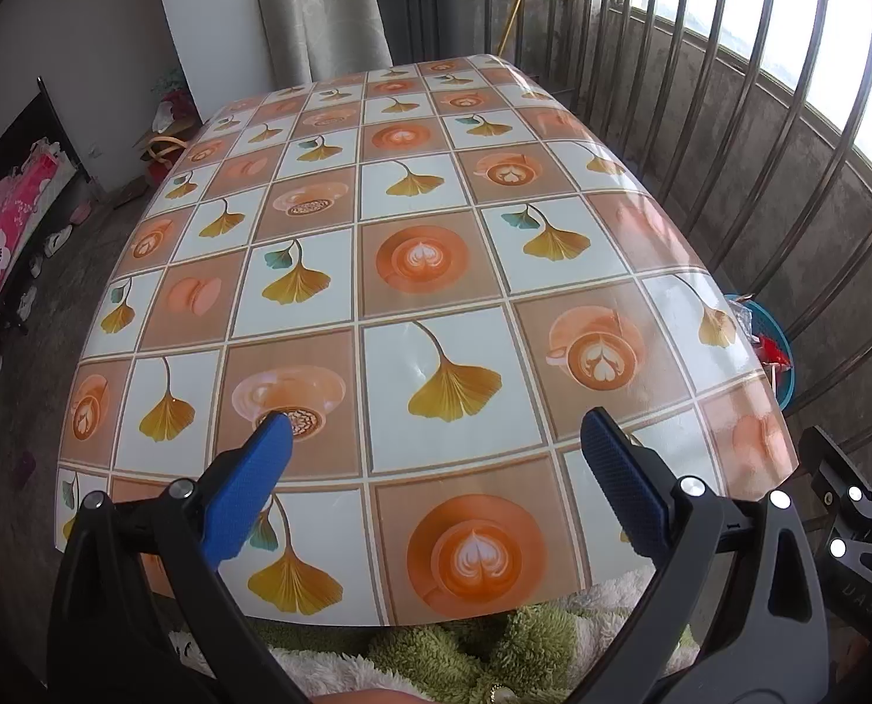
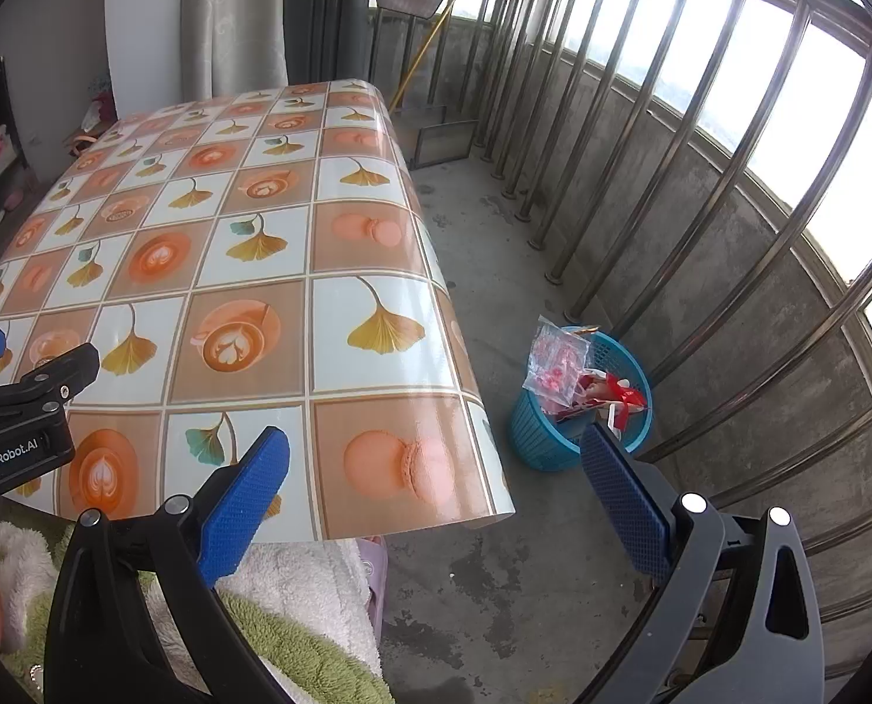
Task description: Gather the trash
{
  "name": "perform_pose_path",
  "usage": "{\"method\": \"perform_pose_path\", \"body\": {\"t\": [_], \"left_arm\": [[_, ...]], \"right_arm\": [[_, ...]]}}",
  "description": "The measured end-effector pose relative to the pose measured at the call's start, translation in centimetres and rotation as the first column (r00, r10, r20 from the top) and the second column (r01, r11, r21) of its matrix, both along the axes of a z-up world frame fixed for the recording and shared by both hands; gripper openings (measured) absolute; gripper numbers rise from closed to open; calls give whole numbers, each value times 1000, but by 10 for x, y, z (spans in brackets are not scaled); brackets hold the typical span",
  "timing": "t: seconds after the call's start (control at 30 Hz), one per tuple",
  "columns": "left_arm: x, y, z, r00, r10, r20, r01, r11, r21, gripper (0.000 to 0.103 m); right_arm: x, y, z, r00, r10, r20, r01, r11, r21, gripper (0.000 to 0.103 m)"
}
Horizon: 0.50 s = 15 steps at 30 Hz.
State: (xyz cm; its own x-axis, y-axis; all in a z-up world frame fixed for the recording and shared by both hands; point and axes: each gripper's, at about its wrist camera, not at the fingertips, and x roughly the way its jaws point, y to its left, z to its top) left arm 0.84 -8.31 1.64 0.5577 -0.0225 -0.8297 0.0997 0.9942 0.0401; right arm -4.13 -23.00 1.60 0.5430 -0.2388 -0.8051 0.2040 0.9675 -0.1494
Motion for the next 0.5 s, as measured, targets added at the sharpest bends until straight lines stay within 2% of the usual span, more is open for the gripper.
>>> {"method": "perform_pose_path", "body": {"t": [0.33, 0.5], "left_arm": [[1, 0, 1, 1000, 3, 2, -3, 1000, 6, 94], [4, 12, -1, 999, 34, -3, -34, 999, 4, 94]], "right_arm": [[0, -1, 0, 1000, -6, 1, 6, 1000, 0, 97], [0, -6, 4, 999, -31, 10, 31, 1000, -2, 97]]}}
